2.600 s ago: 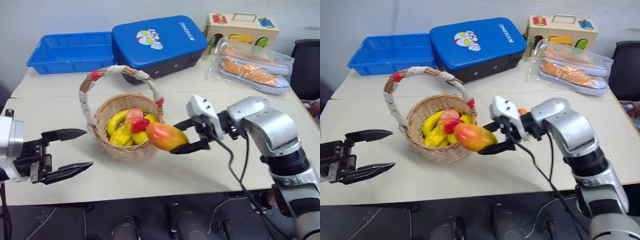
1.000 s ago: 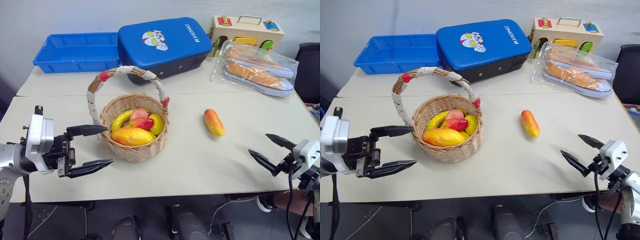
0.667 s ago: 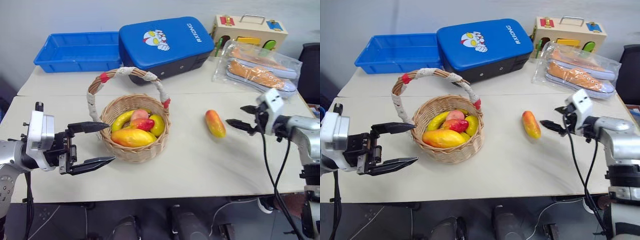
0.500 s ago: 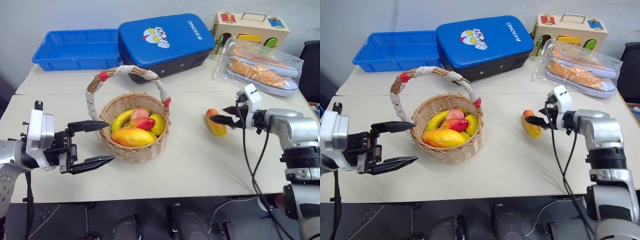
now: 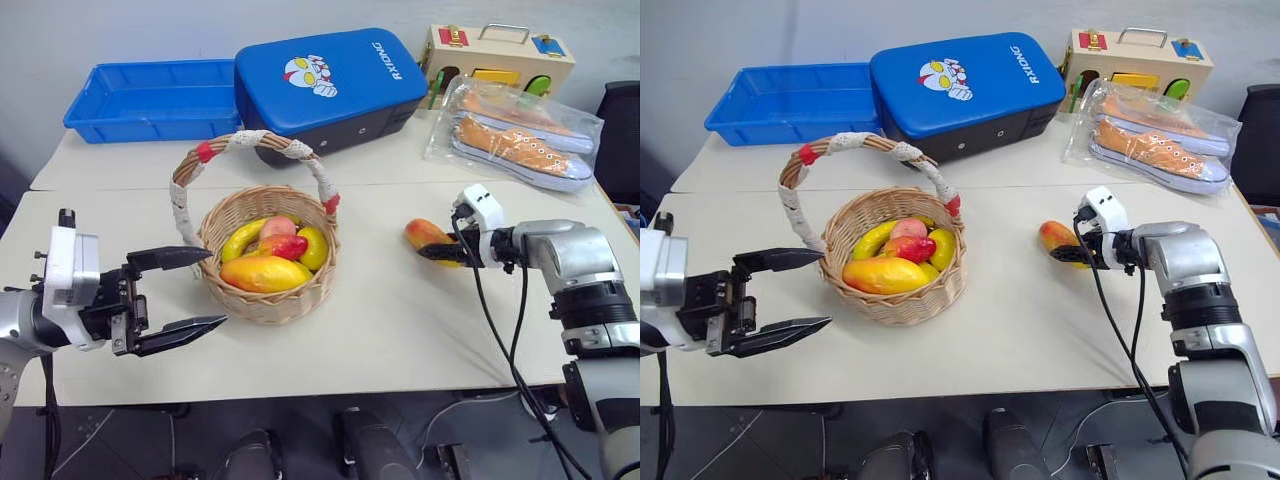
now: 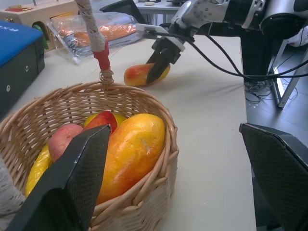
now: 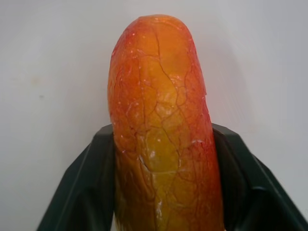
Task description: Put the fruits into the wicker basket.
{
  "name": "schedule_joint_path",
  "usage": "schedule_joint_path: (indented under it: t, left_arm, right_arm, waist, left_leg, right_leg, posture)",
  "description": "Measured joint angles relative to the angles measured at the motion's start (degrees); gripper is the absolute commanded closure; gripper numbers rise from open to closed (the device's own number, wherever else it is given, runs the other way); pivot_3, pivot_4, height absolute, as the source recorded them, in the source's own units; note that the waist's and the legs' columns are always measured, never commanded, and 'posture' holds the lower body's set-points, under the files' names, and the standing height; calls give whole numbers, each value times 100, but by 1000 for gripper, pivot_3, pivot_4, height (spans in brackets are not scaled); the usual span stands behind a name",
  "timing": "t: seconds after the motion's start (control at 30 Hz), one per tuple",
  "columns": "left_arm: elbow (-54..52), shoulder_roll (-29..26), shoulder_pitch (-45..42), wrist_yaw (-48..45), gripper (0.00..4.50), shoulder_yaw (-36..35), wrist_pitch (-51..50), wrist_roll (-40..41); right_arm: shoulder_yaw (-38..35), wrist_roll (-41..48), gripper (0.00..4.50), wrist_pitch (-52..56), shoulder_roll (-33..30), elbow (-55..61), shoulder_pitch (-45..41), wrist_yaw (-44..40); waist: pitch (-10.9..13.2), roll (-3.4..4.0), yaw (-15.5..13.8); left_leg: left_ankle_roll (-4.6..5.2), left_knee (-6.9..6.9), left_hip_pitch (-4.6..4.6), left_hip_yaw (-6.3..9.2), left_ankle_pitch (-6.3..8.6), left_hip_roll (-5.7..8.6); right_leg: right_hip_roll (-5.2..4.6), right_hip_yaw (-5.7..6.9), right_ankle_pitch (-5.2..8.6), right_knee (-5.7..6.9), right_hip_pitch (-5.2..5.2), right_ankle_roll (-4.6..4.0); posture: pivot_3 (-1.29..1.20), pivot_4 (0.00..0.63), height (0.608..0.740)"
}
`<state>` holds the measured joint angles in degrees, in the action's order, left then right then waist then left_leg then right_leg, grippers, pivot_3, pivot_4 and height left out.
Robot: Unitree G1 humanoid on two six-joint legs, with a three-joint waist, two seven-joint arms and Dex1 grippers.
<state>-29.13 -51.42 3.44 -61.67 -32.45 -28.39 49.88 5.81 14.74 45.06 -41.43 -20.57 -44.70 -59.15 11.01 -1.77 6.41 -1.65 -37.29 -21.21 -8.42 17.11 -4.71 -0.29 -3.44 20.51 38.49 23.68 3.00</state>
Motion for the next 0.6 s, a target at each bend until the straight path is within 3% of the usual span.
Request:
schedule_joint_path:
  t: [0.17,0.27,0.47,0.6]
  left_arm:
    - [43,183,466,-60,0,-402,42,38]
    - [74,363,720,-105,0,-646,146,28]
    - [95,646,1299,-102,0,-1018,313,-61]
    - [107,813,1345,30,0,-1118,393,-72]
  right_arm:
    - [37,587,2502,-1003,-424,1687,376,-1622]
    - [74,1158,2502,-709,142,2554,81,-1681]
    - [604,1319,2502,258,1522,3122,-679,-371]
    - [1118,872,2502,499,2586,3065,-1006,843]
  waist:
    - [3,5,10]
    - [3,0,76]
    - [-4,-12,112]
    - [-9,-19,134]
  left_leg:
    - [-3,6,4,5,-1,-5]
    - [-8,-5,11,7,-4,-8]
    - [-7,-4,3,14,-9,-4]
    - [-7,-1,-4,16,-9,-2]
  right_leg:
    - [2,5,1,-1,-1,2]
    - [3,4,0,17,-6,1]
    - [-6,10,-1,22,0,-3]
    - [-9,14,-1,19,5,-4]
  posture:
    - [0,150,740]
    - [0,150,740]
    - [0,150,740]
    - [0,150,740]
